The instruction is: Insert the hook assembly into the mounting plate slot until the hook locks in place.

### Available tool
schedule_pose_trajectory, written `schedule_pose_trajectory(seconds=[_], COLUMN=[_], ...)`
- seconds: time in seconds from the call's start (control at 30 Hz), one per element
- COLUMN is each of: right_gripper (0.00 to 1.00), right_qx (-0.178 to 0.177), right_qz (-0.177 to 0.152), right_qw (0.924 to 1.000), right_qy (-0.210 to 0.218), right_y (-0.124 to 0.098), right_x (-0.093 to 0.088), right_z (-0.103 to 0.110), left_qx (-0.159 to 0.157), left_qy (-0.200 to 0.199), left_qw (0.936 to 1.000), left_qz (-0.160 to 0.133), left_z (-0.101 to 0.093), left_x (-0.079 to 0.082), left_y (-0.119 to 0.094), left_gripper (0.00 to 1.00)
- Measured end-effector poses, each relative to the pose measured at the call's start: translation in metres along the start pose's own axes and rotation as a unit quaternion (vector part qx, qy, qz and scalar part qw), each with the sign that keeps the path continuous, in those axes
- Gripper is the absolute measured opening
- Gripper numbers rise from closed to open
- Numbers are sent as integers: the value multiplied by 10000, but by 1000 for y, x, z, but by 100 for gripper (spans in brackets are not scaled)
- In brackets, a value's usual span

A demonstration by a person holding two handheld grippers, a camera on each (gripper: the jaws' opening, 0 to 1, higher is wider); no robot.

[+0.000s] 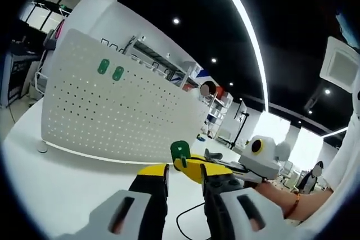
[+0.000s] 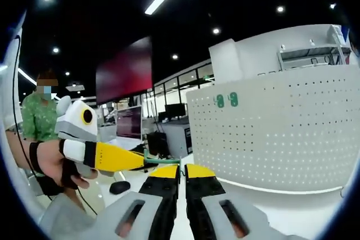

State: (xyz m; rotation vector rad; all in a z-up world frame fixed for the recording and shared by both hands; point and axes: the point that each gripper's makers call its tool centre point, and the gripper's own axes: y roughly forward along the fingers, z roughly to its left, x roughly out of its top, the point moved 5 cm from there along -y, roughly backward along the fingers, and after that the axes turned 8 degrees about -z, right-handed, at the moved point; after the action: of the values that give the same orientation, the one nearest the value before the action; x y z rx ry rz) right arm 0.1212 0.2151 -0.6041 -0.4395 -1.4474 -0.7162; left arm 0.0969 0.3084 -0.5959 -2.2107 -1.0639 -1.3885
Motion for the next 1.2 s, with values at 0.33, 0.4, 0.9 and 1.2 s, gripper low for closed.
schedule_pose_trajectory(seconds=[0.33, 0.4, 0.9, 1.2], right_gripper=[2, 2, 3, 8], right_qx=[102, 99, 193, 216], right_qz=[-45, -59, -73, 26], right_qw=[9999, 9999, 9998, 9997], right_qy=[-7, 13, 6, -69], right_y=[0, 1, 3, 3], right_x=[1, 0, 0, 1], right_z=[9, 9, 12, 11], left_qx=[36, 37, 118, 161], left_qy=[-130, -137, -72, 72], left_qw=[9999, 9999, 9998, 9997], left_qz=[-76, -71, -156, -187], left_z=[1, 0, 1, 5], left_x=[-1, -1, -1, 4], left_y=[4, 5, 2, 3], left_gripper=[11, 10, 4, 3])
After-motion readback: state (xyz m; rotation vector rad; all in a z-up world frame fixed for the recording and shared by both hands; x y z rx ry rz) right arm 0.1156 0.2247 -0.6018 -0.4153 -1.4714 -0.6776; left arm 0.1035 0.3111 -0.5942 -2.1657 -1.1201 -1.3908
